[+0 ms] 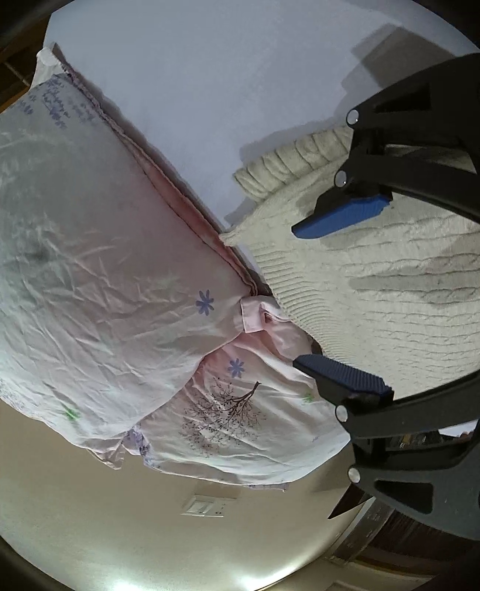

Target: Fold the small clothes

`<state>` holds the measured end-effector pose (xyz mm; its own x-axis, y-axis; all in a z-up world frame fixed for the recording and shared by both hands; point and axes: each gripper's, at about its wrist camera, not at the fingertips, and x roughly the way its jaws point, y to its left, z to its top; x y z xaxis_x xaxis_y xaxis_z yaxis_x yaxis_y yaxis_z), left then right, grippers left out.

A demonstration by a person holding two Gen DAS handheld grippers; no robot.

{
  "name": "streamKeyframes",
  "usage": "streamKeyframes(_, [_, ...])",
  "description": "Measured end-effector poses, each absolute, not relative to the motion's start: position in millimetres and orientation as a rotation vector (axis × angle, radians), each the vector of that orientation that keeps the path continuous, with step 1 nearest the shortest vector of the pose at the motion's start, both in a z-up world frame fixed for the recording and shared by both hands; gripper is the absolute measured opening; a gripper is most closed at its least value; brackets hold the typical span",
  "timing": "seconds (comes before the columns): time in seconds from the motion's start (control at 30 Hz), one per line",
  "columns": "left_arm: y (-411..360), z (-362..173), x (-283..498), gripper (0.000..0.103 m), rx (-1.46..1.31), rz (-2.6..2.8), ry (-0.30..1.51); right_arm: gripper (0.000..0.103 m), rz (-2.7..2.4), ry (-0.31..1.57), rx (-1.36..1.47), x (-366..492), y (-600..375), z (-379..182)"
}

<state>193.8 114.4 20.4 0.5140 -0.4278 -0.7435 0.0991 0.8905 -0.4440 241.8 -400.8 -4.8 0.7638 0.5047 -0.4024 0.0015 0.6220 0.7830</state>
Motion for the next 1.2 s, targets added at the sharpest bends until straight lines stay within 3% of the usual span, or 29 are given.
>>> streamKeyframes(0.13, [122, 13, 204, 0.065, -0.465, -0.326, 0.977, 0.069, 0.317, 0.646, 0.87, 238, -402, -6])
streamKeyframes(0.23, [131, -1, 214, 0.025, -0.633, -0.331, 0.999, 0.072, 0.327, 0.642, 0.875, 238, -400, -4])
streamKeyframes(0.27, [134, -10, 215, 0.021, -0.721, -0.355, 1.014, 0.072, 0.331, 0.642, 0.879, 238, -400, -3])
streamKeyframes(0.37, [142, -10, 211, 0.015, -0.892, -0.381, 0.991, 0.073, 0.347, 0.637, 0.91, 238, -404, -3])
streamKeyframes(0.47, [129, 22, 203, 0.014, -0.956, -0.475, 0.901, 0.073, 0.357, 0.621, 0.942, 237, -412, -2])
streamKeyframes(0.6, [55, 80, 206, 0.014, -0.913, -0.659, 0.805, 0.073, 0.325, 0.571, 0.898, 231, -425, 11])
streamKeyframes(0.73, [-57, 90, 224, 0.014, -0.859, -0.851, 0.814, 0.073, 0.268, 0.517, 0.921, 223, -447, 16])
streamKeyframes(0.9, [-205, 13, 267, 0.017, -0.809, -0.892, 1.195, 0.073, 0.172, 0.53, 0.906, 218, -470, 13])
streamKeyframes(0.97, [-213, 9, 263, 0.017, -0.878, -1.029, 1.203, 0.076, 0.167, 0.548, 0.905, 218, -474, 13])
streamKeyframes(1.0, [-206, 20, 257, 0.017, -0.877, -1.083, 1.149, 0.083, 0.176, 0.558, 0.905, 218, -475, 13])
streamKeyframes(1.03, [-194, 33, 250, 0.024, -0.852, -1.099, 1.08, 0.091, 0.186, 0.572, 0.908, 219, -475, 13])
streamKeyframes(1.07, [-174, 49, 243, 0.047, -0.808, -1.083, 0.988, 0.094, 0.203, 0.595, 0.916, 221, -475, 13])
streamKeyframes(1.13, [-137, 68, 230, 0.074, -0.717, -0.949, 0.862, 0.096, 0.251, 0.666, 0.935, 227, -469, 8])
streamKeyframes(1.2, [-103, 72, 226, 0.075, -0.58, -0.732, 0.811, 0.096, 0.272, 0.771, 0.932, 238, -462, 1])
